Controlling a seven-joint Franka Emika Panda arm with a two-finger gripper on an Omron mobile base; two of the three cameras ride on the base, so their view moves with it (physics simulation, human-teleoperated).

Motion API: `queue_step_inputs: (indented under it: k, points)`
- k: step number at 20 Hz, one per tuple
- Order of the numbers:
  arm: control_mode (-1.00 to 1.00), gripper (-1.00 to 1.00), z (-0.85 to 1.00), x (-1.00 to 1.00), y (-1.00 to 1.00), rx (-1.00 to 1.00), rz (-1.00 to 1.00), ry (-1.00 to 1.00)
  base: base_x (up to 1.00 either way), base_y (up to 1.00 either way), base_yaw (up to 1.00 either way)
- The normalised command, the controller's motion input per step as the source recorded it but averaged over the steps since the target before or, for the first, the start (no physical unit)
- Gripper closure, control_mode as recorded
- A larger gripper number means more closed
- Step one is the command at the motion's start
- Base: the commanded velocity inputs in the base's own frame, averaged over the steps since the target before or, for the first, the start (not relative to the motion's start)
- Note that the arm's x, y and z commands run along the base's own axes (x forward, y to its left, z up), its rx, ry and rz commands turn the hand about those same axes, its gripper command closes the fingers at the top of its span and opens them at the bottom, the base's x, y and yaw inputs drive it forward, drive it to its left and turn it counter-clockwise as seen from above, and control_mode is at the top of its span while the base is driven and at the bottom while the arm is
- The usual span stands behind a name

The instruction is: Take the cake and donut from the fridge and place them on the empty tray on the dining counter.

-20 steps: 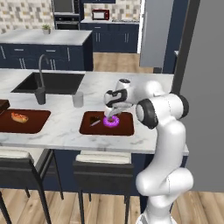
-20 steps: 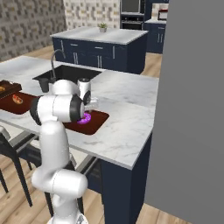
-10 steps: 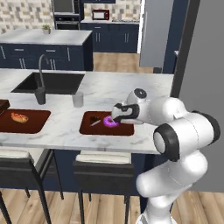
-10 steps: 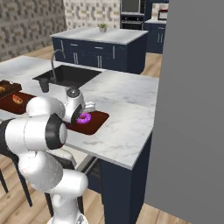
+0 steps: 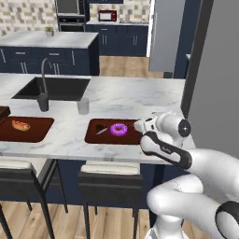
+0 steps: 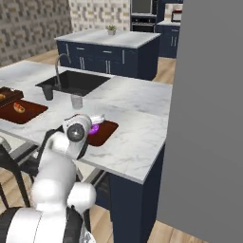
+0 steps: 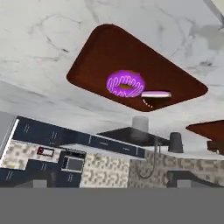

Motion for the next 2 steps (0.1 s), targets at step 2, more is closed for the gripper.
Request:
queue_step_inputs:
  k: [2]
  points:
    - [-1.00,-1.00,0.96,-1.00,-0.25,0.01,0.00,-0.45,0.00,0.00,0.00]
